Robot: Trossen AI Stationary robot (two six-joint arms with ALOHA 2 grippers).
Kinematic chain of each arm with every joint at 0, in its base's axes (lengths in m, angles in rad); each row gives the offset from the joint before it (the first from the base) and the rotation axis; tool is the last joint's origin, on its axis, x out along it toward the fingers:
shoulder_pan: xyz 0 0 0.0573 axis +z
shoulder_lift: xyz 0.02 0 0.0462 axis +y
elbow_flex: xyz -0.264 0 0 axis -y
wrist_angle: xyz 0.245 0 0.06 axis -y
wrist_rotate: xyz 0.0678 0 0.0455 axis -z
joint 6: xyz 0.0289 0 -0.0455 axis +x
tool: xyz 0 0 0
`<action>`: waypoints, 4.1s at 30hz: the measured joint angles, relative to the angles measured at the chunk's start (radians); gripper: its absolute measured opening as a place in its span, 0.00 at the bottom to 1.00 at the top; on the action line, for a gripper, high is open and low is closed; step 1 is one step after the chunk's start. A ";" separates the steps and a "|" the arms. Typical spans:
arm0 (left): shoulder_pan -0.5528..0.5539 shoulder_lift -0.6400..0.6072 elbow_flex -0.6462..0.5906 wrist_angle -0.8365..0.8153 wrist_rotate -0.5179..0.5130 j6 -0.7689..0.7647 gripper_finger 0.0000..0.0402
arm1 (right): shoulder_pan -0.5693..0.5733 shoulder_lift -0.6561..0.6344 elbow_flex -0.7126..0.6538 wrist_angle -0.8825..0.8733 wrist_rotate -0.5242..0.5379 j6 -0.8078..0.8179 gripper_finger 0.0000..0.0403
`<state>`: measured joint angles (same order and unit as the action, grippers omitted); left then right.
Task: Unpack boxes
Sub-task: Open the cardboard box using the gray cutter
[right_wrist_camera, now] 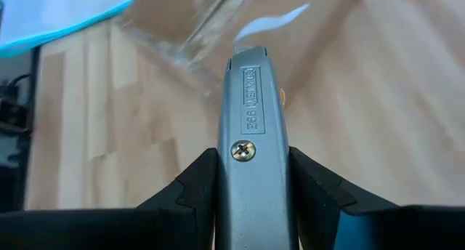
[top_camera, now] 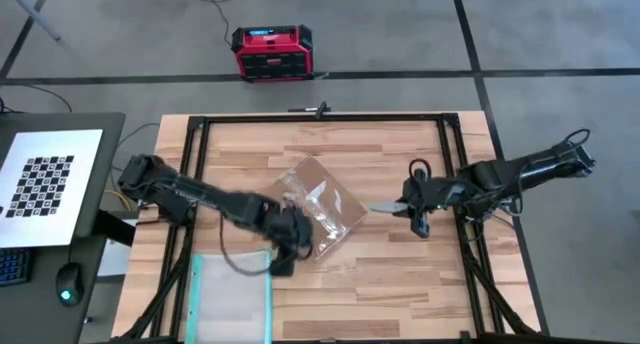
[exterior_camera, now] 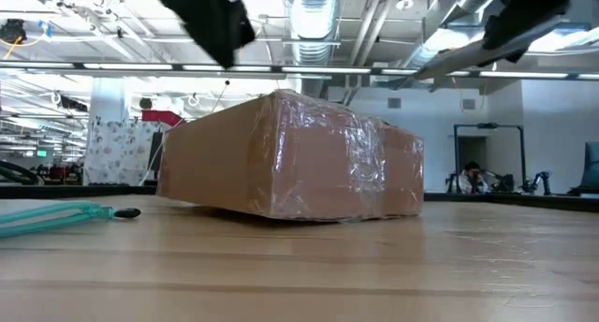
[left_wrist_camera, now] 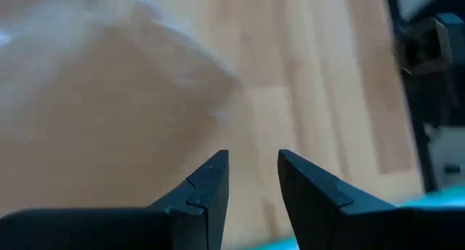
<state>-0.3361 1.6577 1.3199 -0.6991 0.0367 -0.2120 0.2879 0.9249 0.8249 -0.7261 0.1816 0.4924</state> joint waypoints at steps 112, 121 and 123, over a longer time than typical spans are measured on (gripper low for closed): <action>0.185 0.193 -0.009 0.395 -0.257 0.068 0.26 | 0.044 0.258 -0.138 0.427 0.045 0.037 0.30; 0.196 0.193 -0.008 0.380 -0.243 0.061 0.26 | 0.014 0.231 -0.141 0.407 0.014 0.008 0.30; 0.187 0.191 -0.008 0.374 -0.237 0.052 0.26 | 0.016 0.217 -0.140 0.352 0.028 0.020 0.30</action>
<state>-0.1494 1.8487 1.3117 -0.3249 -0.2000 -0.1602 0.3038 1.1415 0.6845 -0.3742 0.2091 0.5122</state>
